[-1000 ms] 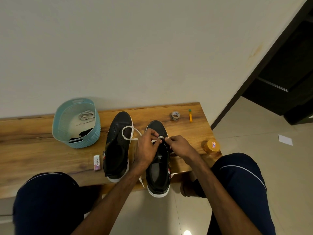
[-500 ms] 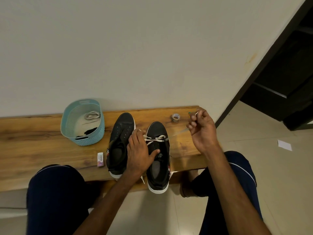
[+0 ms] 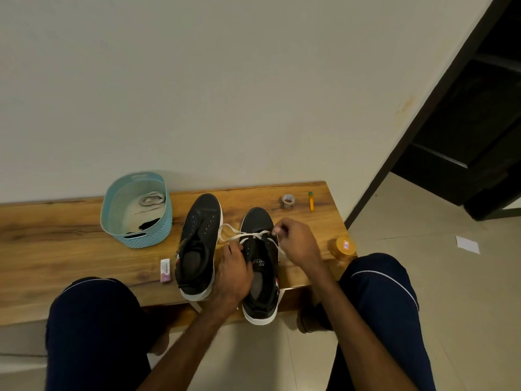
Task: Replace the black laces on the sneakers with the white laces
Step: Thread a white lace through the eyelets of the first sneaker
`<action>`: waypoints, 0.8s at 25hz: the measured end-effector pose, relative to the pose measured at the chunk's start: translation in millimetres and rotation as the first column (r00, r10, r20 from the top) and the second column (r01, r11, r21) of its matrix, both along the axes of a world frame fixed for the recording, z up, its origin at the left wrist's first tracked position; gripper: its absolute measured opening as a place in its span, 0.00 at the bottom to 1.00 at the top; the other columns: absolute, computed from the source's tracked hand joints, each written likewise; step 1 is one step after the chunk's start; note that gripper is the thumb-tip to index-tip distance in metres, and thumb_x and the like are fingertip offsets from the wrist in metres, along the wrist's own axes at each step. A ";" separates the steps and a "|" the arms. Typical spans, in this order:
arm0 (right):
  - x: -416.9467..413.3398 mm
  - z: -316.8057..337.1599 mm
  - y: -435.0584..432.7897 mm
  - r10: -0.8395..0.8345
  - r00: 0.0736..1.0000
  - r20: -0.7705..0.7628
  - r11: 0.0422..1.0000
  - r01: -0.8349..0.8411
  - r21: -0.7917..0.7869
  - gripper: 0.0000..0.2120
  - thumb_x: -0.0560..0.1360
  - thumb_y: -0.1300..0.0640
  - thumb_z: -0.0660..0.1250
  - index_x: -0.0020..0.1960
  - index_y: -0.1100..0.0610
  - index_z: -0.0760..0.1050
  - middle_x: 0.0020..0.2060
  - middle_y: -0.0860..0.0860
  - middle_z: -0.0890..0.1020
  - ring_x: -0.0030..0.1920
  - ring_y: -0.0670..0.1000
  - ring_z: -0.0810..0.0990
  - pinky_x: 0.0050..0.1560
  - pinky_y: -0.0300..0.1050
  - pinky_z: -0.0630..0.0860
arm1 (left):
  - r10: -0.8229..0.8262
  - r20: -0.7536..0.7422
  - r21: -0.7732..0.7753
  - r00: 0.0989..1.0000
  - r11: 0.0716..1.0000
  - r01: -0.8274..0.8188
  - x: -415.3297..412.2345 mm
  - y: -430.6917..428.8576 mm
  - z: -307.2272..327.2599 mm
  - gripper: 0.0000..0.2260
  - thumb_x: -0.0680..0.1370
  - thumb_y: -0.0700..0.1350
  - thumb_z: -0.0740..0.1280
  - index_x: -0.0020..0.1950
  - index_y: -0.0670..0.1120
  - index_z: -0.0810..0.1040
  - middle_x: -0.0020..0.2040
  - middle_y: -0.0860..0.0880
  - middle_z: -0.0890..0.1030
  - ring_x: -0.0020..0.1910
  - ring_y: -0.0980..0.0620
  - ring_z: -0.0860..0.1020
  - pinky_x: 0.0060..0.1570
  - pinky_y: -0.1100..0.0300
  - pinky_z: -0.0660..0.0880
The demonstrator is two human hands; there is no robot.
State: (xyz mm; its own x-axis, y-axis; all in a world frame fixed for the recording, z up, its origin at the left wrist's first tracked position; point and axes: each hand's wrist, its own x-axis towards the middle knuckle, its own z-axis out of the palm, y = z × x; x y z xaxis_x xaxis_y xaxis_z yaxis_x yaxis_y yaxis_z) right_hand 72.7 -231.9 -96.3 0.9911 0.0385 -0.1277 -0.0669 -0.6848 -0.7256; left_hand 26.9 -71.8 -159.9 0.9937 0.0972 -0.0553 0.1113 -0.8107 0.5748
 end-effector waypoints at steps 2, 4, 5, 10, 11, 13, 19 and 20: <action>-3.8 37.0 -29.0 -0.048 0.995 -0.085 0.758 0.092 0.645 0.08 0.82 0.58 0.62 0.46 0.53 0.77 0.36 0.48 0.77 0.35 0.45 0.73 0.33 0.37 0.66 | 0.013 0.008 0.000 1.000 1.000 -0.013 -0.1 -1.7 1.1 0.14 0.80 0.45 0.64 0.64 0.45 0.67 0.61 0.46 0.72 0.56 0.50 0.74 0.52 0.58 0.76; -2.0 51.6 -52.3 -0.053 0.995 -0.085 0.660 0.099 0.745 0.08 0.82 0.57 0.62 0.46 0.54 0.78 0.35 0.48 0.76 0.33 0.44 0.70 0.29 0.34 0.63 | 0.008 0.000 0.008 1.000 1.000 -0.008 -0.4 -1.6 0.5 0.14 0.80 0.45 0.63 0.65 0.45 0.67 0.61 0.46 0.72 0.57 0.49 0.74 0.53 0.57 0.74; 2.0 47.6 -55.2 -0.074 0.996 -0.053 0.822 0.090 0.562 0.08 0.82 0.54 0.63 0.49 0.54 0.80 0.37 0.48 0.78 0.35 0.45 0.72 0.31 0.35 0.66 | 0.006 -0.003 0.011 1.000 1.000 -0.006 -0.8 -1.1 0.1 0.14 0.80 0.45 0.63 0.65 0.46 0.67 0.61 0.47 0.72 0.57 0.49 0.74 0.53 0.57 0.74; 7.7 -24.0 -0.8 0.049 0.990 -0.129 0.908 -0.098 -0.408 0.15 0.80 0.43 0.63 0.54 0.53 0.79 0.46 0.50 0.81 0.45 0.50 0.79 0.42 0.45 0.73 | 0.023 0.013 -0.011 1.000 1.000 -0.023 -3.2 1.7 -1.1 0.14 0.80 0.46 0.63 0.65 0.46 0.68 0.61 0.48 0.73 0.56 0.53 0.74 0.52 0.64 0.70; 6.7 -32.1 7.6 0.055 0.986 -0.156 0.907 -0.115 -0.405 0.13 0.80 0.44 0.63 0.53 0.53 0.79 0.46 0.51 0.81 0.46 0.51 0.79 0.45 0.47 0.76 | 0.026 0.018 -0.011 1.000 1.000 -0.026 -3.1 1.2 -0.8 0.14 0.80 0.45 0.63 0.65 0.46 0.68 0.61 0.48 0.73 0.56 0.52 0.74 0.52 0.63 0.70; 4.9 -27.7 8.8 0.059 0.981 -0.186 0.974 -0.097 -0.205 0.10 0.81 0.50 0.64 0.50 0.55 0.78 0.44 0.52 0.82 0.45 0.51 0.80 0.48 0.51 0.79 | 0.030 0.021 -0.003 0.999 1.000 -0.030 -2.9 -0.3 0.2 0.13 0.81 0.45 0.62 0.64 0.46 0.68 0.61 0.47 0.73 0.56 0.51 0.74 0.51 0.61 0.72; -8.7 69.9 -50.9 0.251 0.961 -0.119 0.476 -0.016 0.879 0.09 0.79 0.56 0.66 0.41 0.55 0.77 0.35 0.49 0.73 0.27 0.42 0.65 0.25 0.34 0.56 | 0.052 -0.002 0.026 0.999 0.998 -0.052 -4.3 -4.1 4.5 0.13 0.81 0.44 0.62 0.64 0.46 0.67 0.60 0.46 0.72 0.55 0.49 0.75 0.51 0.57 0.74; -7.9 71.6 -58.7 0.292 0.948 -0.128 0.476 -0.027 0.879 0.09 0.78 0.56 0.67 0.39 0.55 0.77 0.33 0.50 0.73 0.27 0.43 0.65 0.25 0.35 0.56 | 0.055 0.002 0.024 0.999 0.998 -0.055 -4.5 -3.7 5.2 0.13 0.81 0.44 0.62 0.64 0.46 0.67 0.60 0.46 0.72 0.55 0.49 0.75 0.52 0.57 0.74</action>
State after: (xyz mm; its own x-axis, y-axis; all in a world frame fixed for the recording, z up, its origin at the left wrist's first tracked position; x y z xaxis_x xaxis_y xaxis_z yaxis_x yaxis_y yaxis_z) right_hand 64.8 -290.6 -24.7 0.8978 0.4134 -0.1520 -0.2751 0.2568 -0.9265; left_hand 22.5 -75.5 -154.6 0.9870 0.1526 -0.0512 0.1551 -0.8168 0.5557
